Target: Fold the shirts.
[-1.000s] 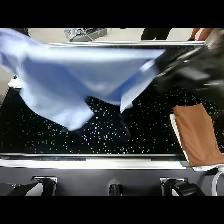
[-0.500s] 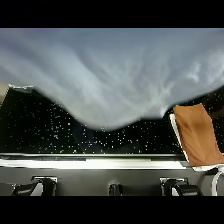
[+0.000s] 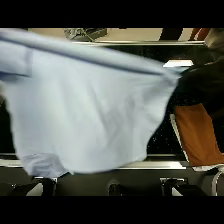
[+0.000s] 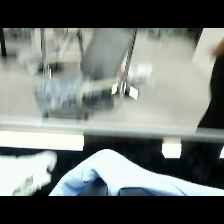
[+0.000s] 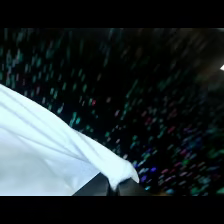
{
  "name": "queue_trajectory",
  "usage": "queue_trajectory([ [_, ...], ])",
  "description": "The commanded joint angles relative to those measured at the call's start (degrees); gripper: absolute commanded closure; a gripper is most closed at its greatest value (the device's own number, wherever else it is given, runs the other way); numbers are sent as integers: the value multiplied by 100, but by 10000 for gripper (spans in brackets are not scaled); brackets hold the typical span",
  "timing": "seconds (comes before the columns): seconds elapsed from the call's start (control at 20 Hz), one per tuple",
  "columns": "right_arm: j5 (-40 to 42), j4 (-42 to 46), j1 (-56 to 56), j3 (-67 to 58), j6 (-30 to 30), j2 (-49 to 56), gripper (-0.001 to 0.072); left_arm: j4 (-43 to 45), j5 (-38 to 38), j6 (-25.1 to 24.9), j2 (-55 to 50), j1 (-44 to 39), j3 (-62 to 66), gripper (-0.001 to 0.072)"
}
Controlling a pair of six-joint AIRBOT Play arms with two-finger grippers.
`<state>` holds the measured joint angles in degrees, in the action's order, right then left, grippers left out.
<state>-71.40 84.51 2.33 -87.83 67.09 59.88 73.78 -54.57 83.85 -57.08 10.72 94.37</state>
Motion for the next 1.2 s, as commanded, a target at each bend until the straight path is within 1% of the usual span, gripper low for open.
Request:
queue_trajectory([
  [0.0, 568, -538, -4, 328, 57, 1801, 657, 129, 20, -293, -1353, -83, -876, 669],
  [0.1, 1209, -1093, -4, 328, 304, 2583, 657, 125, 103, -289, -2227, -83, -1019, 668],
  [0.2, 1808, -1615, -4, 328, 822, 3108, 657, -39, 101, -289, -2898, -83, -1019, 667],
  [0.25, 1982, -1875, 13, 328, 1016, 3261, 657, -225, 68, -286, -3161, -85, -1019, 667],
  [0.35, 2151, -2247, 13, 328, 1021, 3469, 656, -737, -105, -286, -3515, -107, -1021, 666],
  [0.45, 2240, -2256, 13, 328, 1019, 3585, 656, -1204, -192, -286, -3700, -170, -1019, 661],
  [0.5, 2273, -2267, 2, 317, 1005, 3580, 649, -1390, -199, -282, -3705, -188, -1010, 568],
  [0.55, 2194, -2297, -57, 258, 973, 3528, 550, -1471, -302, -186, -3689, -162, -914, 346],
  [0.6, 1961, -2339, -170, 131, 728, 3425, 322, -1458, -632, -15, -3668, -59, -686, 157],
  [0.65, 1644, -2376, -328, 17, 271, 3268, 127, -1405, -1078, 15, -3646, 109, -415, 158],
  [0.7, 1180, -2376, -555, -85, -146, 3071, 96, -1211, -1681, -28, -3613, 352, -146, 169],
  [0.75, 680, -2376, -815, -144, -328, 2894, 97, -822, -2234, -81, -3547, 610, -96, 171],
  [0.8, 118, -2374, -1106, -144, -472, 2715, 98, -372, -2747, 31, -3469, 944, -201, 195],
  [0.85, -431, -2321, -1342, -144, -590, 2605, 106, -166, -3139, 35, -3364, 1290, -450, 239],
  [0.9, -979, -2144, -1519, -142, -748, 2549, 123, -197, -3397, 31, -3209, 1639, -850, 265],
  [0.95, -1425, -1882, -1611, -140, -933, 2549, 144, -260, -3528, -17, -2962, 1969, -1416, 265],
  [1.0, -1735, -1513, -1613, -68, -1082, 2544, 144, -262, -3482, -133, -2660, 2229, -2033, 265],
  [1.05, -1904, -1263, -1600, 37, -1147, 2542, 144, -260, -3300, -354, -2323, 2461, -2695, 265],
  [1.15, -1956, -1274, -1600, 339, -1191, 2542, 144, -280, -2811, -835, -1766, 2752, -3814, 265],
])
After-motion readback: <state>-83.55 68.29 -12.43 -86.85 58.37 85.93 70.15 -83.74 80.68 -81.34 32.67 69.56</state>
